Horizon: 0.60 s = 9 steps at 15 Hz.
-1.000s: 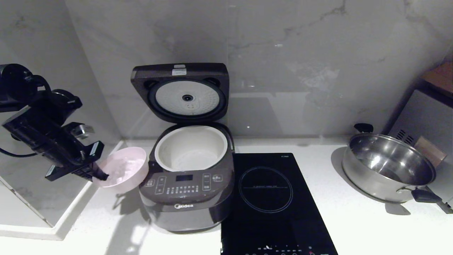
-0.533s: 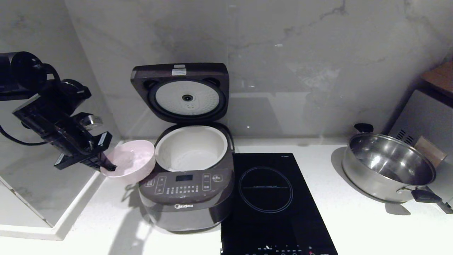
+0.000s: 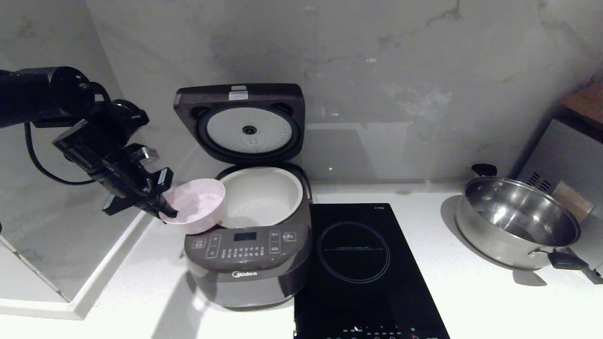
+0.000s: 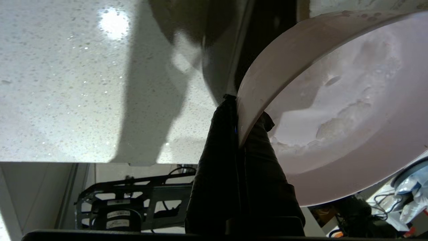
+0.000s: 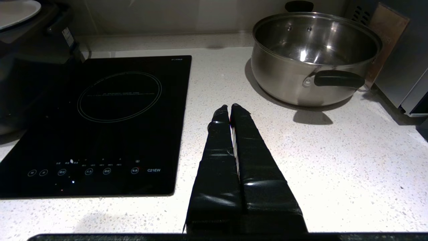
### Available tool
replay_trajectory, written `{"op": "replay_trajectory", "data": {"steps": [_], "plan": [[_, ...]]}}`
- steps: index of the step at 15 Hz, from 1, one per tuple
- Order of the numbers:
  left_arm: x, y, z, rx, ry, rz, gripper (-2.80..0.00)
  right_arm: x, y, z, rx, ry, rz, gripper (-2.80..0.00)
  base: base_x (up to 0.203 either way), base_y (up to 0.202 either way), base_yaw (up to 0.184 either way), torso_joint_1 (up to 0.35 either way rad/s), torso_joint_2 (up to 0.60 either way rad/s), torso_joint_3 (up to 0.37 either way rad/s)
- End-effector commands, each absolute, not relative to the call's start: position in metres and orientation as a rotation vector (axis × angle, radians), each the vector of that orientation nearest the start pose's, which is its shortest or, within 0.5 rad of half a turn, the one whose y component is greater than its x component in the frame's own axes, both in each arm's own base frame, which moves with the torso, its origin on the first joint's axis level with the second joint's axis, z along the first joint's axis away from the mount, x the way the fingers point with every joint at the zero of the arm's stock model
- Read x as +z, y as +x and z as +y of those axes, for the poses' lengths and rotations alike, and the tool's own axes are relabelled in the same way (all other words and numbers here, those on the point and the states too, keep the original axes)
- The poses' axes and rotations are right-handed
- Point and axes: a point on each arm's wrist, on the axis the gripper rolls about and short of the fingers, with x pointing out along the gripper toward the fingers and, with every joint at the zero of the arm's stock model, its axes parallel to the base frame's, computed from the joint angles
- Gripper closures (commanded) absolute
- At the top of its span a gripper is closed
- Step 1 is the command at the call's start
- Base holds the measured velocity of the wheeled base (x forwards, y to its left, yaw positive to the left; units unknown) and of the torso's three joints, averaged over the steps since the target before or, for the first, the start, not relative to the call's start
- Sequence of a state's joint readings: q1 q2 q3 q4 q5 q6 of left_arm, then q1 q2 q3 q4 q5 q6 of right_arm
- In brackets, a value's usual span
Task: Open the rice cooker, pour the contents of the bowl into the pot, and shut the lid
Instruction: Pour the water from the bowl into the rice cooker
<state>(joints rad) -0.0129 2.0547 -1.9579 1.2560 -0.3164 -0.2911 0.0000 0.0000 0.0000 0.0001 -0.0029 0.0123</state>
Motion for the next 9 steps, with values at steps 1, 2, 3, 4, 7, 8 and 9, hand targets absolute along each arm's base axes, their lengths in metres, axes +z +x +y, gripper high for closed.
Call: {"op": "replay_trajectory", "data": {"steps": [1,2,3,4,7,8,9], "plan": [[0.219,0.347,-0.019,-0.092,-0.441,1.405,0.00,0.075,-0.023,0.000,-0.003,0.012,0.000,0.00,0.000,0.000,0.000,0.000,0.00,0.000],[0.218,0.348,-0.022,-0.092,-0.444,1.407,0.00,0.075,-0.023,0.000,-0.003,0.012,0.000,0.00,0.000,0.000,0.000,0.000,0.00,0.000],[0.217,0.350,-0.026,-0.090,-0.450,1.406,0.00,0.075,-0.023,0.000,-0.003,0.012,0.000,0.00,0.000,0.000,0.000,0.000,0.00,0.000],[0.217,0.351,-0.028,-0.092,-0.452,1.398,0.00,0.075,-0.023,0.000,-0.003,0.012,0.000,0.00,0.000,0.000,0.000,0.000,0.00,0.000],[0.217,0.355,-0.035,-0.084,-0.477,1.373,0.00,0.075,-0.023,0.000,-0.003,0.012,0.000,0.00,0.000,0.000,0.000,0.000,0.00,0.000],[0.218,0.355,-0.037,-0.083,-0.484,1.368,0.00,0.075,-0.023,0.000,-0.003,0.012,0.000,0.00,0.000,0.000,0.000,0.000,0.00,0.000],[0.218,0.356,-0.039,-0.084,-0.487,1.366,0.00,0.075,-0.023,0.000,-0.003,0.012,0.000,0.00,0.000,0.000,0.000,0.000,0.00,0.000]]}}
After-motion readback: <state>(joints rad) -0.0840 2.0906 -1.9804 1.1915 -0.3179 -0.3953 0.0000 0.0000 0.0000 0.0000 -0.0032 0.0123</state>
